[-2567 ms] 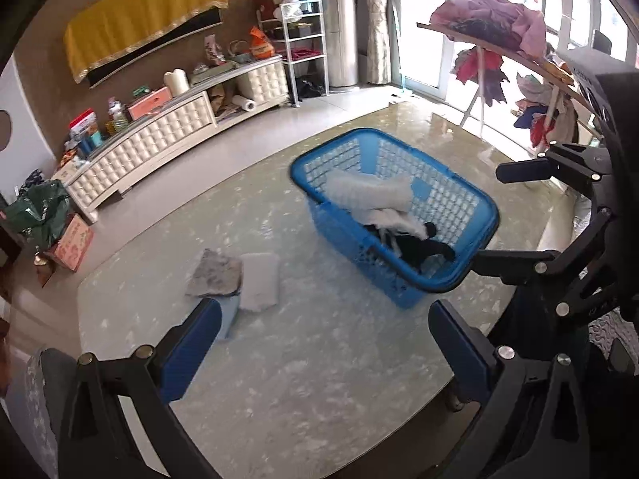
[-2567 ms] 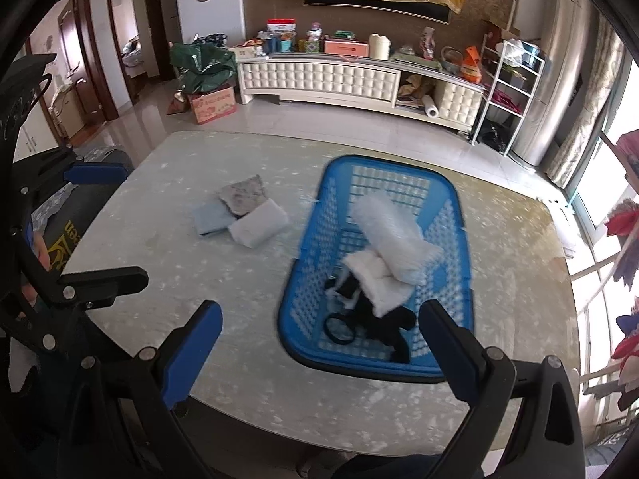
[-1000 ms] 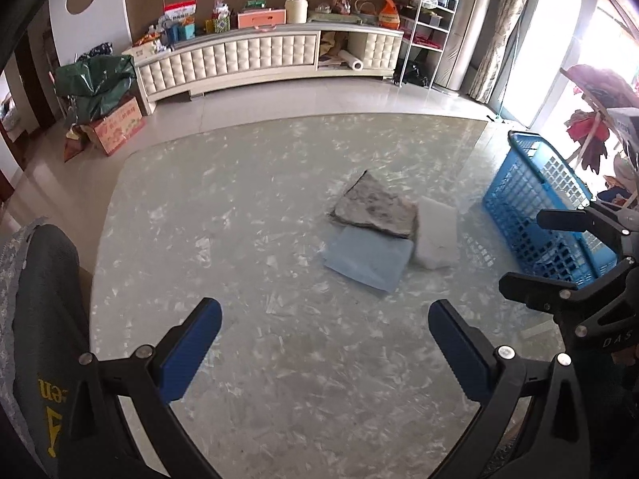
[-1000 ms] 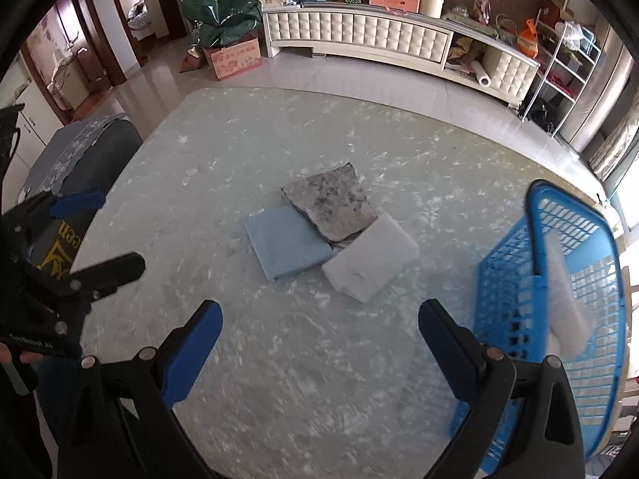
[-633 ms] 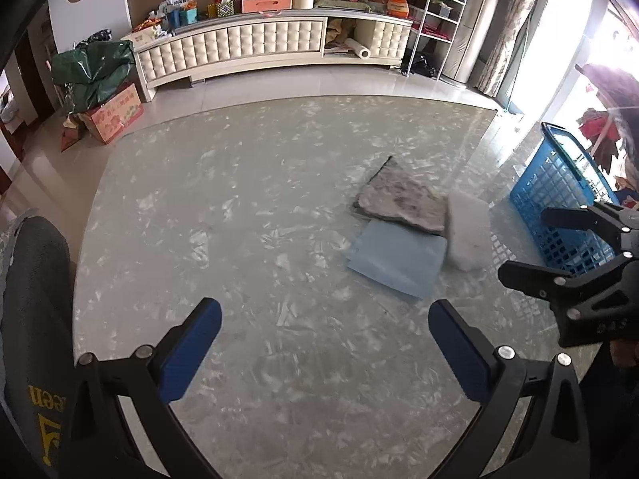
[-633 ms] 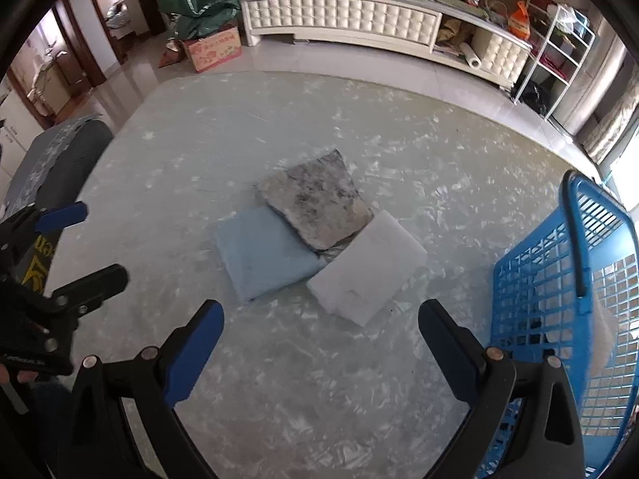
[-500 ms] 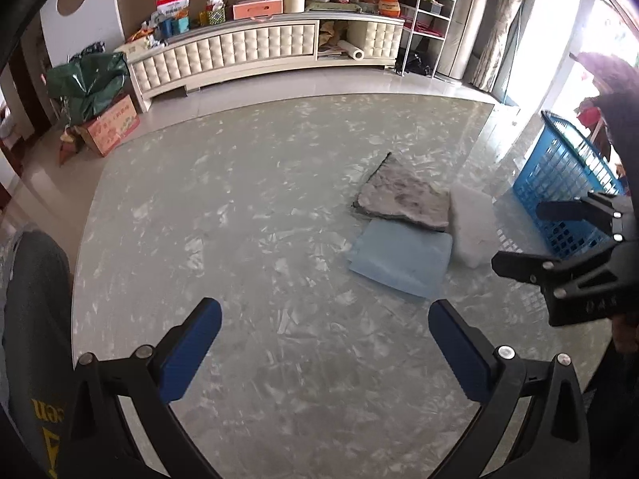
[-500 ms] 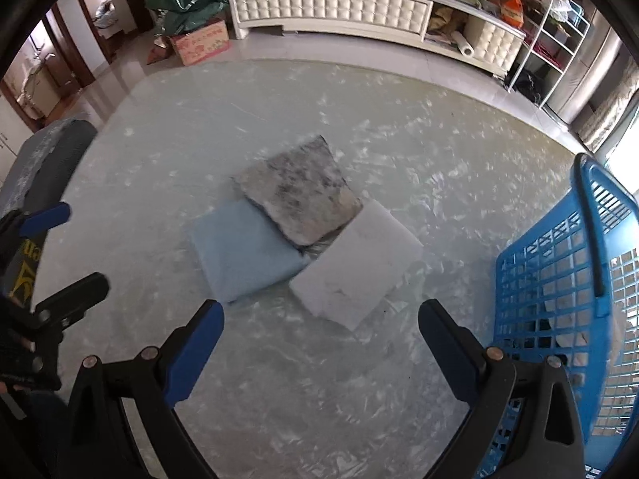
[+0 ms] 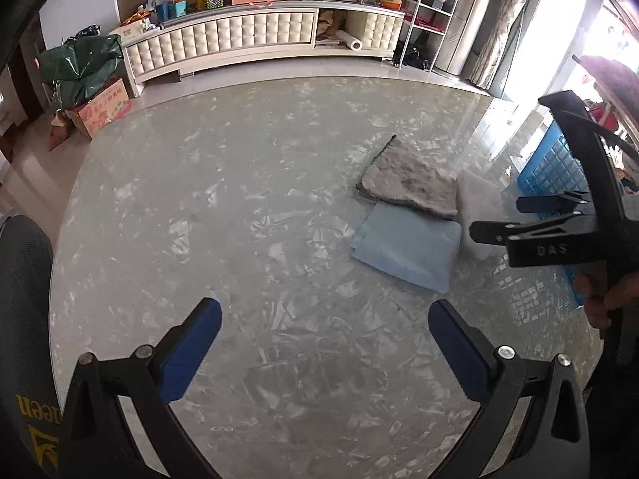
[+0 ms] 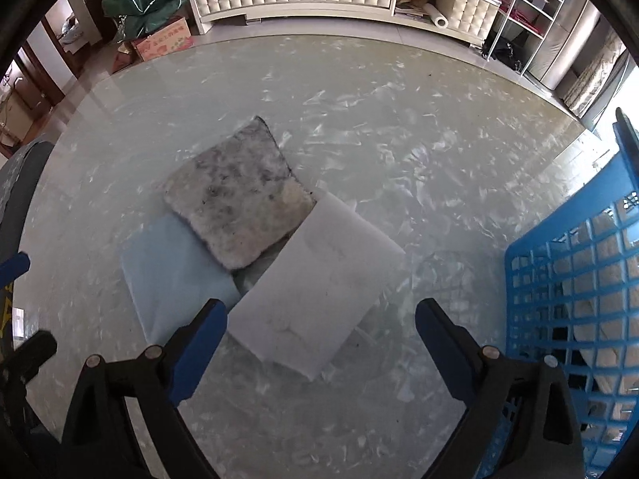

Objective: Organize soft objects
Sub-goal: 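Move the right gripper back to the white felt pad on the table, then grasp the white felt pad with the right gripper and lift it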

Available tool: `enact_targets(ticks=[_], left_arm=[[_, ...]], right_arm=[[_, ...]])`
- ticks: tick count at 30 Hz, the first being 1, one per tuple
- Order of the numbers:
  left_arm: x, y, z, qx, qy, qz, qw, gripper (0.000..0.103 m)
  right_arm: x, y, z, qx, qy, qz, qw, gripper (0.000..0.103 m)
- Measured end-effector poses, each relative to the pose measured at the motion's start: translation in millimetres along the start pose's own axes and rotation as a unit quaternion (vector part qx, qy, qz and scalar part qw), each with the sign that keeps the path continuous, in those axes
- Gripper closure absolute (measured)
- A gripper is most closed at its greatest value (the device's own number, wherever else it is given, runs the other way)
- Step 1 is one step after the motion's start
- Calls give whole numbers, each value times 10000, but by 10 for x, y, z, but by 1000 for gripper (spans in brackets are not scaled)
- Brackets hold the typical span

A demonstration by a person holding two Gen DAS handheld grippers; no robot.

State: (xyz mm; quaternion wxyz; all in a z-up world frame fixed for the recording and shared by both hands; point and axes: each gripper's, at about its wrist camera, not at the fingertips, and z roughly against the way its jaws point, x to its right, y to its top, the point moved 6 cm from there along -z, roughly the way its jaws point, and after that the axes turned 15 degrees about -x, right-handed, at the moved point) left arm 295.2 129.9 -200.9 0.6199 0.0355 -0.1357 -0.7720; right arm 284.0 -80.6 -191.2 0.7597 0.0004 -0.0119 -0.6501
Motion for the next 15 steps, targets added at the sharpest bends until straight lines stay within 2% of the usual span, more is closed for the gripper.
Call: enact_targets(ticks=[10,15], left_arm=[[137,-48,-6,17,-23,-196,9998,0],[117,-78,-8,-2,-61,-126,9999,0]], right_arm=[[11,33,-74,-49,-118,-8,9999,13],[121,19,-158,-112,106,-131,9998,19]])
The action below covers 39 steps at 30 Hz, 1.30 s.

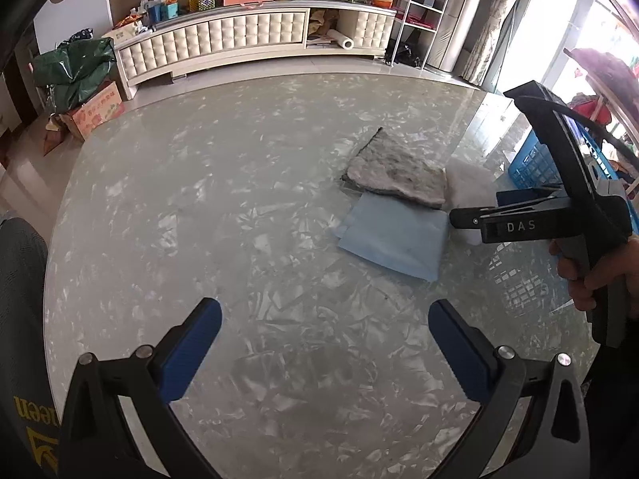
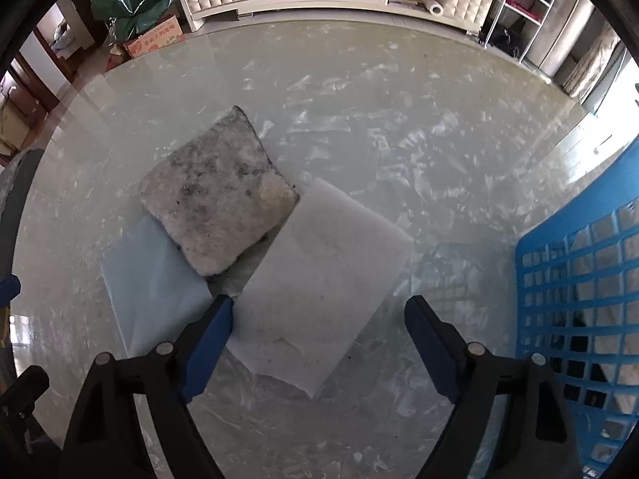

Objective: Organize soft objects
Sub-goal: 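Grasp the white felt pad with the right gripper and lift it, then carry the white felt pad into the blue basket and open the right gripper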

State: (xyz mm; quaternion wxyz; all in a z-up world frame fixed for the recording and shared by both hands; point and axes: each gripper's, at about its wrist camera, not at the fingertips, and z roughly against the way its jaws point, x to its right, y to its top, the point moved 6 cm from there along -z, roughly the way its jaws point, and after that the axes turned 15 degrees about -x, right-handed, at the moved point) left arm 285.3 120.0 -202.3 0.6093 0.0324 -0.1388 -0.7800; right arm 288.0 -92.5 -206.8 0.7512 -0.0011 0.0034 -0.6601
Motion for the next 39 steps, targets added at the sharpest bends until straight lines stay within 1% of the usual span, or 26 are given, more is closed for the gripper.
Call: enact_targets(ticks=[2,3,4,5,11,13,16,22,25,29,33,36,39], left_arm=[[-2,-1,-6,-7,6,5,10000,0],[-3,-1,-11,-14,1,6,10000,0],[-2,-5,-13,-17,-5,3,10000,0],[-1,-7,-18,-25,3,-6,10000,0],[-34,-15,-31,-42,34,31,10000,0],[-39,-17,-32,-48,40,36,10000,0],[-37,-16,-24,-51,41,20,10000,0],[-73,-20,-5,-42,49,75,10000,0],[-68,-26,9,-36,42,50,10000,0],[-26,-40,19,-41,110,-29,9999,0],[73,-42,97,-40,110,-86,9999,0],[230,-36,213,-39,20,-262,9996,0],[387,-32,381,65,-31,-315,9995,0]], right_arm=[[-1,-15,10,44,-1,69,10000,25],[-1,-19,13,74,-6,104,9999,33],[-18,-23,11,91,-13,128,9999,38],[-22,-30,18,94,-4,134,9999,39],[-103,-39,35,198,43,301,9993,54],[-167,-56,44,255,30,381,9989,62],[-250,-82,44,338,14,481,9983,70],[-223,-102,97,436,50,341,9985,75],[-166,-162,176,532,55,223,9983,76],[-130,-298,256,408,231,211,9987,76],[-85,-466,476,483,386,255,9978,75],[-63,-600,712,635,496,307,9963,75],[-62,-676,915,710,677,351,9946,75]])
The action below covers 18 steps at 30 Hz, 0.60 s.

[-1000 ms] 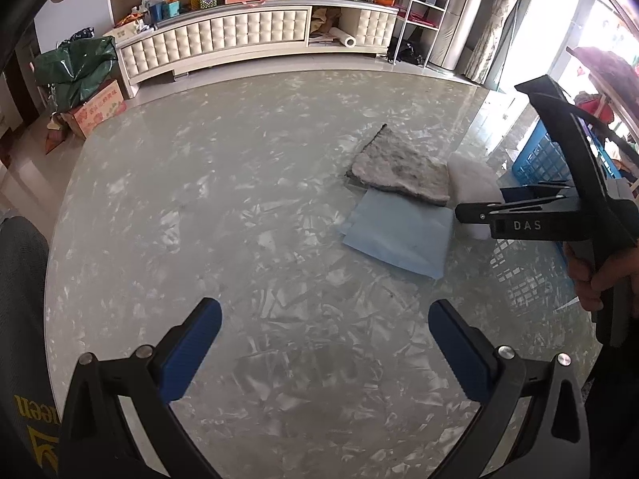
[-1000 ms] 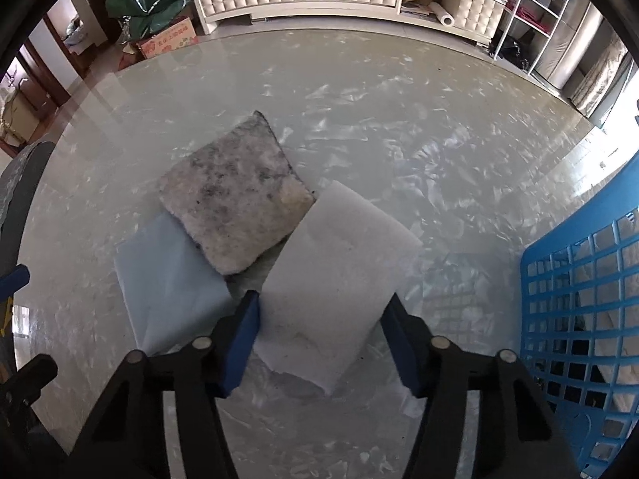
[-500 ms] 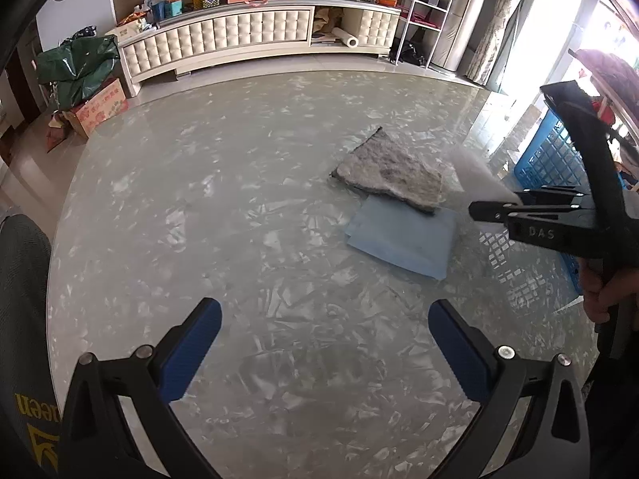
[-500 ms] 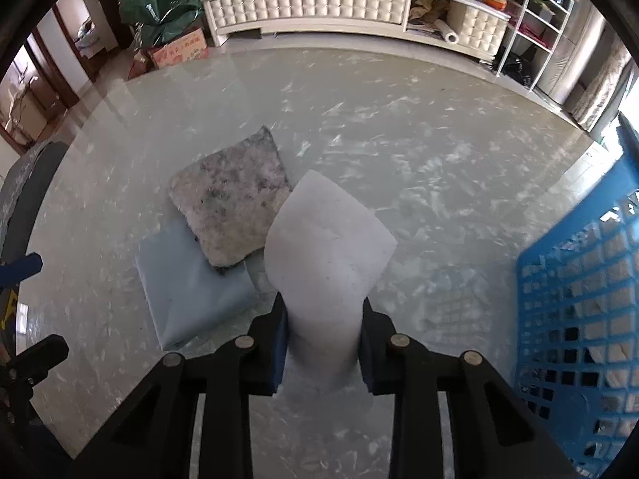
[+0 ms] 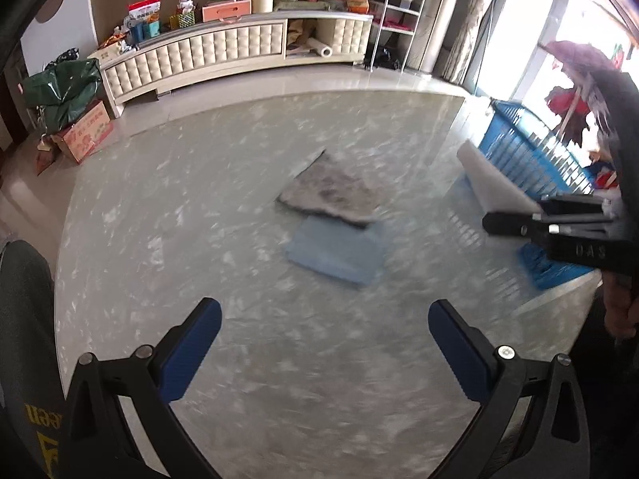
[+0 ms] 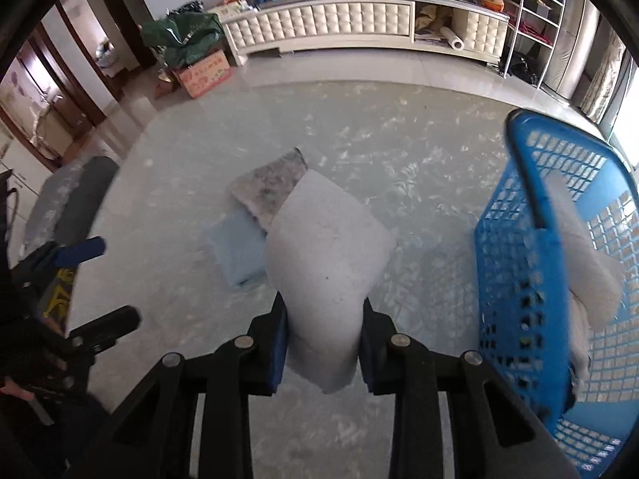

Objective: Organize soft objects
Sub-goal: 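Carry the white felt pad into the blue basket and open the right gripper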

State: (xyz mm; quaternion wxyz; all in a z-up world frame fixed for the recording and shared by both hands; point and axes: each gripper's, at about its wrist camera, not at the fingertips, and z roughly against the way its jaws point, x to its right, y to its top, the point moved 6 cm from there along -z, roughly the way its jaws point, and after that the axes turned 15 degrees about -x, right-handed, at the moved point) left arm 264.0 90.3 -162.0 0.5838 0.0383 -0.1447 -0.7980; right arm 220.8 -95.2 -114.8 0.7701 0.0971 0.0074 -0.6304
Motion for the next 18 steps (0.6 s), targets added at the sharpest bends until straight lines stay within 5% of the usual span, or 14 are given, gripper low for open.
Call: enact_targets(ticks=[5,18], left_arm=[[198,66,305,203,-184,238,9993,0],[706,245,840,540,315,270,9977,0]], right_arm=[[-63,-144,327,196,157,166,9995,74],[250,-447,885,769,267,278,9963,71]])
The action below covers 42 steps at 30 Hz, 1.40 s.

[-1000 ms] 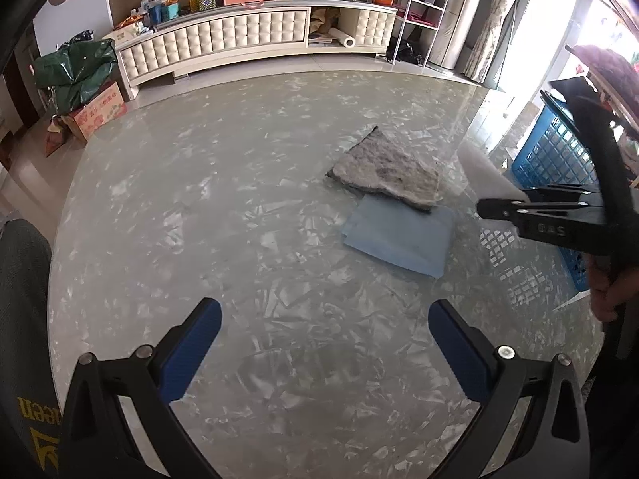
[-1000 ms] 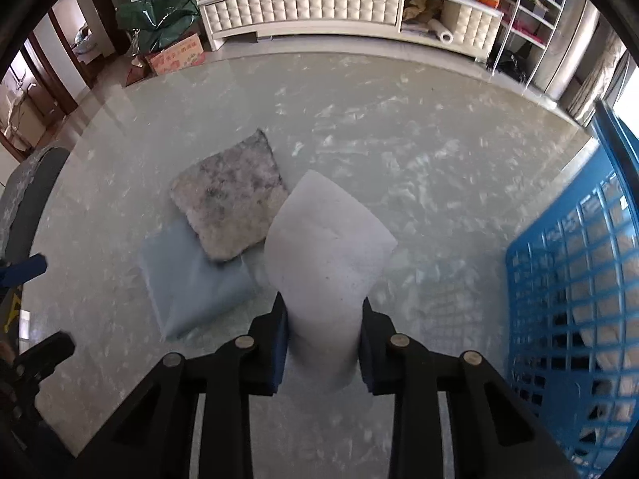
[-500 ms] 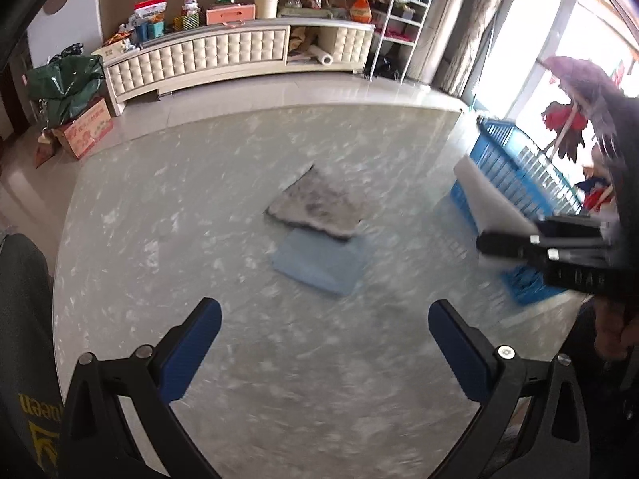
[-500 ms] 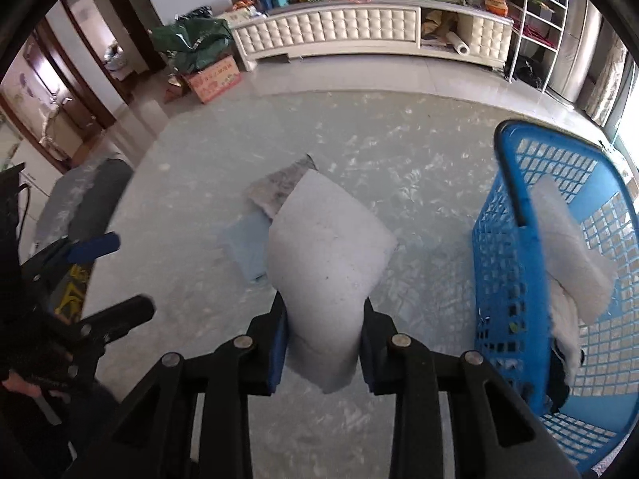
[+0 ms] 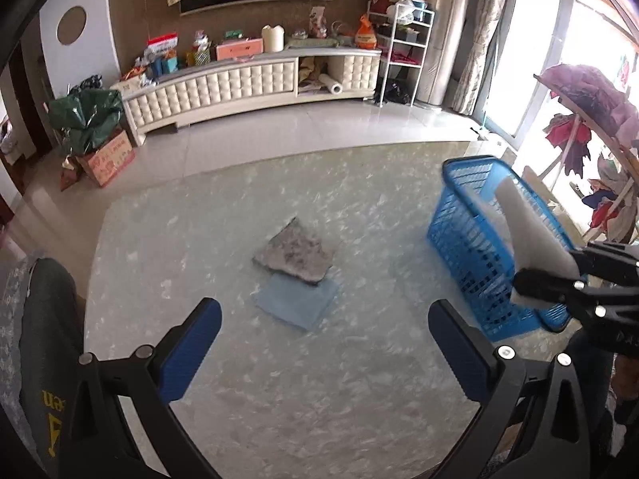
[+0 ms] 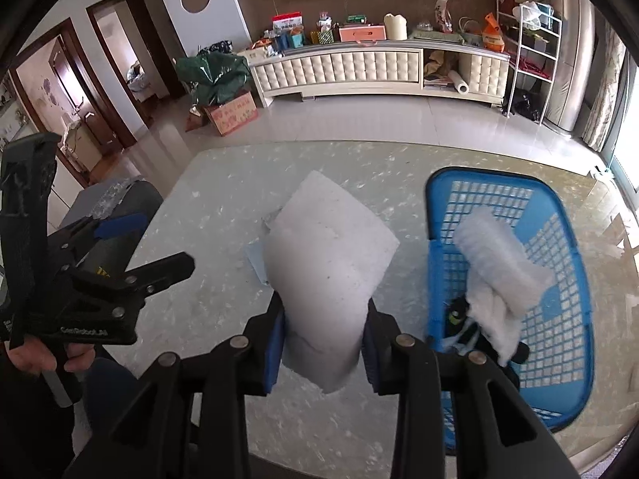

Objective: Organize soft objects
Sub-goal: 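Carry the white felt pad into the blue basket and open the right gripper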

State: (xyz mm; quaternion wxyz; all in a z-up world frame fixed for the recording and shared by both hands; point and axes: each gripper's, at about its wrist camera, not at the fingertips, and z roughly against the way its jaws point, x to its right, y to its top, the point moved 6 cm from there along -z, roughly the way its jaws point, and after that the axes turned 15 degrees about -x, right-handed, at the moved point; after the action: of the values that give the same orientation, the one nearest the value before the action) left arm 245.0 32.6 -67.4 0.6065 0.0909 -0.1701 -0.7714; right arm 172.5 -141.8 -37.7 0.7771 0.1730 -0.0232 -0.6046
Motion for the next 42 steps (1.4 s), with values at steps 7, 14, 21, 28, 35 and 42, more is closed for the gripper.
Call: enact_targets(ticks=[7,14,21,28,35,42], left_arm=[[498,94,75,127,1,-220,9997,0],[885,128,80,93,-27,-359,9993,0],[1195,150,134,140,228,-604,9978,0],[1477,203,60,227,464,-838,9951,0],[1591,196,-156,170,578,-948,9937,0],[1601,196,-281,73,536,-864,9948,0]], right_arm=[[192,-109,175,171,-54,25,9998,68],[446,-244,254,202,-209,1,9996,66],[697,-325,218,77,-307,-277,9991,64],[860,-397,71,-165,-306,-464,9983,62],[979,-513,-101,-587,-193,-421,9972,58],[924,-566,-298,-969,-250,-100,9949,55]])
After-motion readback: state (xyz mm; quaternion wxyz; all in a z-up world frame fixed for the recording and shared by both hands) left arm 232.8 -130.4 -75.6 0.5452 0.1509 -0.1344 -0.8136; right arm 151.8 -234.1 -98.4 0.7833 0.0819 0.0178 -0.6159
